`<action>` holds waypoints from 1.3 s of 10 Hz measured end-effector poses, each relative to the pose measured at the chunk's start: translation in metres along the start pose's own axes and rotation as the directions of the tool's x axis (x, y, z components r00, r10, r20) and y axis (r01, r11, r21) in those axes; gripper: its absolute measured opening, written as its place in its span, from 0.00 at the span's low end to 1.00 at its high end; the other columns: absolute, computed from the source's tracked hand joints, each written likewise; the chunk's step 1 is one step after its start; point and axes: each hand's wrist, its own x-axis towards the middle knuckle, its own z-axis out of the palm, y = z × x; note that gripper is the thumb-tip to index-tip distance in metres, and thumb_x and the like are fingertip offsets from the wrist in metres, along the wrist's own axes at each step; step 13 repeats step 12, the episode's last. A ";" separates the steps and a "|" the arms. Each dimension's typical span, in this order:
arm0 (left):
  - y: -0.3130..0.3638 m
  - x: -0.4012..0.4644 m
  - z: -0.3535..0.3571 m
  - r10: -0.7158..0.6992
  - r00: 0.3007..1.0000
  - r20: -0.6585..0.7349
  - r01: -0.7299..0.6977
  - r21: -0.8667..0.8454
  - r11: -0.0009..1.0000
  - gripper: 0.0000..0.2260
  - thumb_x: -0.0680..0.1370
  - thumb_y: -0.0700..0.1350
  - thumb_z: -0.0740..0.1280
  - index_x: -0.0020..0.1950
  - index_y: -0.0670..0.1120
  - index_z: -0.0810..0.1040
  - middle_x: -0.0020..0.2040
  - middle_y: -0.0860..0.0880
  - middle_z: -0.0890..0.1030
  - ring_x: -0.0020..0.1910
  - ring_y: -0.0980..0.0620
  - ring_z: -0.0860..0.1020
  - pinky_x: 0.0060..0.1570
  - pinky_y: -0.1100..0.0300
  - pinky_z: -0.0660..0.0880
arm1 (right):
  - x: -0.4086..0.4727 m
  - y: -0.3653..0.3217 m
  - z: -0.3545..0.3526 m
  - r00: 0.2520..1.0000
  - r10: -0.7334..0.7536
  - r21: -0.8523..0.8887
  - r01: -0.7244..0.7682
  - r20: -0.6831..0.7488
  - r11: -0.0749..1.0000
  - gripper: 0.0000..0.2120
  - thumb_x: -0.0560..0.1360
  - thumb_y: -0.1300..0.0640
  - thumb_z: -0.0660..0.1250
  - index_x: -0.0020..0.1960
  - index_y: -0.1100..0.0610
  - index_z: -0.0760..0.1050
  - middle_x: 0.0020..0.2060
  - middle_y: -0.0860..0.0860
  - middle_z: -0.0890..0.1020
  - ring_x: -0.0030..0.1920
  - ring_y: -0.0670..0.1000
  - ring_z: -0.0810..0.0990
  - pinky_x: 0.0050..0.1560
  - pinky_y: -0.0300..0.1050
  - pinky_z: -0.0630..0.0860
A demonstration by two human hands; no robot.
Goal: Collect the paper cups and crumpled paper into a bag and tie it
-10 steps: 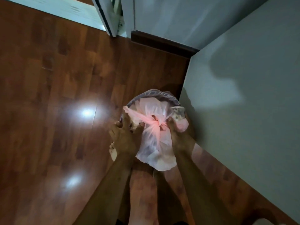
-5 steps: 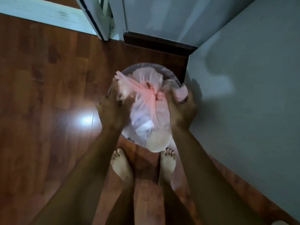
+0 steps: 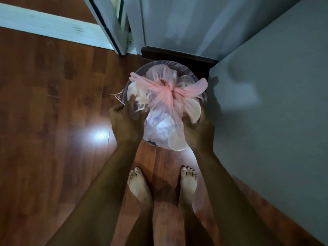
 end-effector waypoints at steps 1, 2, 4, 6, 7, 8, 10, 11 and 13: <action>0.003 0.006 0.003 0.036 0.998 -0.055 -0.020 0.262 0.965 0.24 0.76 0.61 0.66 0.67 0.48 0.76 0.65 0.43 0.75 0.61 0.44 0.75 0.58 0.54 0.74 | 0.010 0.001 0.017 0.999 -0.016 -0.083 0.012 -0.048 0.996 0.26 0.78 0.54 0.65 0.74 0.53 0.64 0.70 0.57 0.73 0.67 0.59 0.74 0.64 0.47 0.72; 0.007 0.013 0.008 0.000 1.000 0.021 -0.005 0.243 0.970 0.21 0.79 0.57 0.65 0.65 0.45 0.76 0.63 0.44 0.79 0.59 0.44 0.79 0.60 0.54 0.74 | 0.018 0.003 0.029 0.996 -0.037 -0.132 0.027 -0.076 0.991 0.24 0.80 0.54 0.64 0.74 0.53 0.64 0.73 0.56 0.68 0.71 0.59 0.69 0.68 0.52 0.71; 0.009 0.023 0.027 0.056 0.982 0.179 -0.124 0.395 0.910 0.15 0.81 0.49 0.62 0.59 0.39 0.79 0.56 0.39 0.82 0.54 0.39 0.81 0.55 0.50 0.77 | 0.041 0.009 0.043 1.000 -0.017 -0.262 0.014 -0.011 0.965 0.23 0.81 0.57 0.61 0.75 0.56 0.63 0.72 0.59 0.69 0.72 0.59 0.67 0.69 0.46 0.63; 0.015 0.026 0.023 -0.003 0.906 0.423 -0.139 0.304 0.943 0.19 0.84 0.45 0.52 0.64 0.34 0.74 0.65 0.34 0.75 0.65 0.35 0.74 0.63 0.49 0.69 | 0.066 0.017 0.043 0.973 0.116 -0.285 -0.055 0.201 0.957 0.29 0.80 0.50 0.61 0.77 0.55 0.57 0.74 0.61 0.65 0.74 0.61 0.63 0.73 0.51 0.61; 0.019 0.015 0.005 -0.035 0.898 0.438 -0.058 0.197 0.979 0.24 0.84 0.52 0.52 0.66 0.34 0.74 0.65 0.33 0.75 0.64 0.35 0.74 0.62 0.49 0.70 | 0.058 0.010 0.033 0.947 0.179 -0.267 -0.105 0.268 0.958 0.32 0.78 0.48 0.64 0.78 0.50 0.55 0.75 0.60 0.62 0.73 0.61 0.64 0.71 0.51 0.65; 0.034 0.004 -0.015 -0.086 0.886 0.455 0.005 0.176 0.984 0.22 0.85 0.51 0.53 0.63 0.34 0.76 0.63 0.34 0.77 0.63 0.37 0.75 0.60 0.52 0.70 | 0.039 -0.012 0.016 0.940 0.198 -0.246 -0.129 0.277 0.960 0.35 0.77 0.50 0.66 0.78 0.51 0.53 0.78 0.57 0.56 0.74 0.60 0.63 0.71 0.49 0.64; 0.082 -0.020 -0.083 -0.013 0.888 0.460 -0.065 0.154 0.986 0.22 0.84 0.52 0.54 0.61 0.34 0.77 0.61 0.35 0.79 0.61 0.38 0.76 0.61 0.52 0.70 | 0.001 -0.077 -0.039 0.888 0.284 -0.254 -0.199 0.361 0.947 0.29 0.79 0.48 0.61 0.76 0.57 0.59 0.69 0.58 0.72 0.65 0.59 0.74 0.57 0.43 0.69; 0.117 -0.033 -0.133 0.007 0.887 0.462 -0.093 0.164 0.982 0.22 0.84 0.52 0.54 0.63 0.36 0.76 0.62 0.36 0.78 0.62 0.37 0.75 0.61 0.51 0.70 | -0.022 -0.119 -0.081 0.889 0.221 -0.260 -0.121 0.400 0.958 0.22 0.81 0.51 0.58 0.72 0.60 0.67 0.66 0.59 0.75 0.64 0.59 0.74 0.56 0.41 0.68; 0.150 -0.048 -0.185 0.110 0.900 0.422 -0.207 0.191 0.959 0.26 0.83 0.54 0.47 0.64 0.39 0.77 0.63 0.37 0.78 0.63 0.38 0.75 0.61 0.52 0.71 | -0.044 -0.168 -0.124 0.917 0.174 -0.259 -0.081 0.360 0.963 0.20 0.81 0.52 0.58 0.69 0.61 0.71 0.66 0.60 0.75 0.65 0.60 0.74 0.62 0.43 0.69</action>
